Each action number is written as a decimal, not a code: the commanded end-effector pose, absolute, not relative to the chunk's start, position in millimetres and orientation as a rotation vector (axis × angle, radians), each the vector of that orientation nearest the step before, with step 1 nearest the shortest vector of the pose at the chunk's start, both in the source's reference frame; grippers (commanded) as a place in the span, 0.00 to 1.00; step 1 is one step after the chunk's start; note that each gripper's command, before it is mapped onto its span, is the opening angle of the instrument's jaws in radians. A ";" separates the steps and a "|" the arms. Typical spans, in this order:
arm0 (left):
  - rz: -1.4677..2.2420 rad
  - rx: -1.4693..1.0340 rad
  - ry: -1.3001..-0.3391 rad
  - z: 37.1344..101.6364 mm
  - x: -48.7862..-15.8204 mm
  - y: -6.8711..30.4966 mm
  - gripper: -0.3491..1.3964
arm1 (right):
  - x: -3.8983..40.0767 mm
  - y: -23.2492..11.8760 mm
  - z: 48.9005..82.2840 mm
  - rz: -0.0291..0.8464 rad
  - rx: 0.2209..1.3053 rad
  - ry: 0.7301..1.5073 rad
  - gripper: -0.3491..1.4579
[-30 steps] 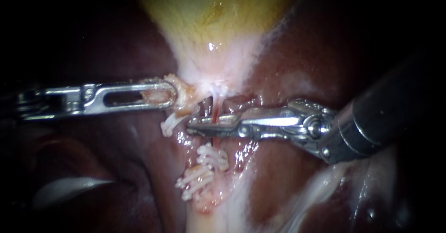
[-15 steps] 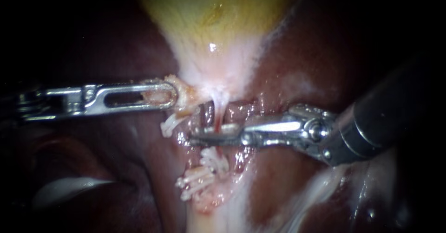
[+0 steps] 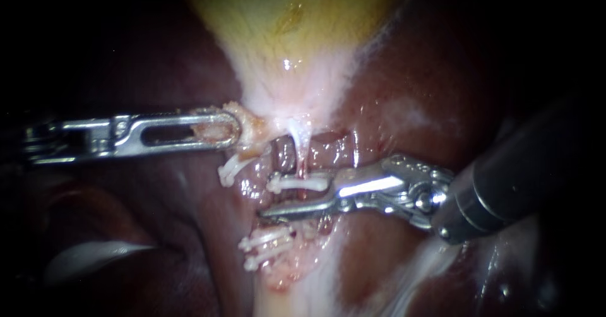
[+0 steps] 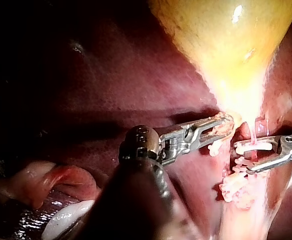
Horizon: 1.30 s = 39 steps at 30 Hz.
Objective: Going back third clip right tube
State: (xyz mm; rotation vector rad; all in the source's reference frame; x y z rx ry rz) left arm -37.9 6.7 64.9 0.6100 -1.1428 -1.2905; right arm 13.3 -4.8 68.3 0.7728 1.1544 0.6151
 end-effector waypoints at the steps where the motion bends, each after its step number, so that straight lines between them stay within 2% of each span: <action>1: -1.290 0.611 -1.143 64.9 -37.9 6.7 0.00 | 13.1 -4.7 68.4 0.602 0.756 1.158 0.47; 12: -1.290 0.611 -1.143 64.9 -37.9 6.7 0.00 | 11.0 -3.6 69.5 0.469 0.643 1.195 0.47; 26: -1.290 0.611 -1.143 64.9 -37.8 6.6 0.00 | 9.2 -3.3 69.3 0.435 0.607 1.202 0.47; 28: -1.289 0.611 -1.143 64.9 -37.7 6.6 0.00 | 8.4 -3.0 68.9 0.408 0.593 1.209 0.47; 35: -1.289 0.611 -1.143 64.9 -37.7 6.5 0.00 | 3.5 -1.6 65.7 0.235 0.505 1.252 0.47; 39: -1.289 0.610 -1.143 64.9 -37.8 6.5 0.00 | 1.8 -1.1 63.8 0.178 0.478 1.268 0.47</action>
